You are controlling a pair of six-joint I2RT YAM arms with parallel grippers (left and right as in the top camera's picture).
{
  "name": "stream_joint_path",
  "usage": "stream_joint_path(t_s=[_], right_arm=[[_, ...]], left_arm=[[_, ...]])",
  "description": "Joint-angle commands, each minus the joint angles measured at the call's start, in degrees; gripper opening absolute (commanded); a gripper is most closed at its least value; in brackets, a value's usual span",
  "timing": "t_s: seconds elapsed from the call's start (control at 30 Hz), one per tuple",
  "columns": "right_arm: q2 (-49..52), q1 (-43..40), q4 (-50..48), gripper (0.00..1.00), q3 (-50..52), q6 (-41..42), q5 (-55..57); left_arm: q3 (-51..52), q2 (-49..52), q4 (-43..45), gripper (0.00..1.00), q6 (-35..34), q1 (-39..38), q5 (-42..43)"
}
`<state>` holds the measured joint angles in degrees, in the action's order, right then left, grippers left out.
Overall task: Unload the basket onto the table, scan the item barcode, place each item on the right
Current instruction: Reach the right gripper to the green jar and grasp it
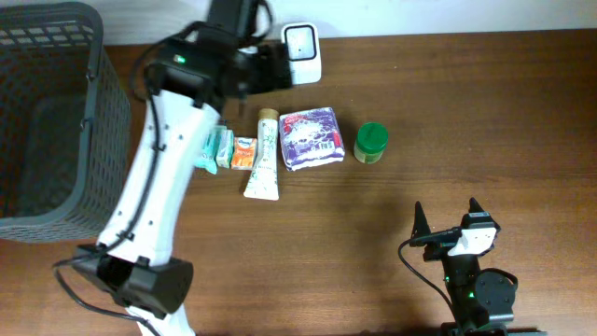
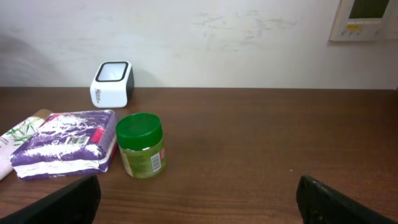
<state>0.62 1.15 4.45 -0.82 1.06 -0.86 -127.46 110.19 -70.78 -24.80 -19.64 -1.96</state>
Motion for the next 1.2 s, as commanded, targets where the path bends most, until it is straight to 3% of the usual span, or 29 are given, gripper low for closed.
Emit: stream_joint_path(t_s=[0.0, 0.33, 0.5, 0.63, 0.73, 0.8, 0.93, 1.07, 1.17], right_arm=[[-0.3, -0.4, 0.1, 0.99, 0.5, -0.2, 0.5], [-0.3, -0.4, -0.7, 0.99, 0.5, -0.1, -1.2], [-0.3, -0.4, -3.3, 0.99, 0.5, 11.2, -32.6], [-0.3, -0.4, -12.3, 0.99, 0.5, 16.3, -35.8], [-0.3, -0.4, -30.1, 0.99, 0.4, 19.0, -34.7], [-0.2, -0.5, -34.2, 0.99, -1.0, 18.9, -31.0], [3.8, -0.5, -28.5, 0.99, -10.8, 8.9, -26.9], [19.9, -0.5, -10.4, 0.99, -28.5, -5.3, -26.9], [38.0, -0.5, 6.5, 0.99, -45.2, -10.2, -26.9]], left_arm=[[-0.1, 0.0, -3.4, 0.99, 1.3, 5.7, -0.7], [-0.1, 0.1, -5.2, 0.99, 1.3, 11.6, -3.5], [-0.1, 0.1, -5.2, 0.99, 1.3, 11.6, -4.1], [-0.1, 0.1, -5.2, 0.99, 1.3, 11.6, -4.1], [-0.1, 0.1, -5.2, 0.99, 1.3, 11.6, -4.1], [-0.1, 0.1, -5.2, 0.99, 1.3, 11.6, -4.1], [-0.1, 0.1, -5.2, 0.99, 1.3, 11.6, -4.1], [-0.1, 0.1, -5.2, 0.99, 1.3, 11.6, -4.1], [-0.1, 0.1, -5.2, 0.99, 1.3, 11.6, -4.1]])
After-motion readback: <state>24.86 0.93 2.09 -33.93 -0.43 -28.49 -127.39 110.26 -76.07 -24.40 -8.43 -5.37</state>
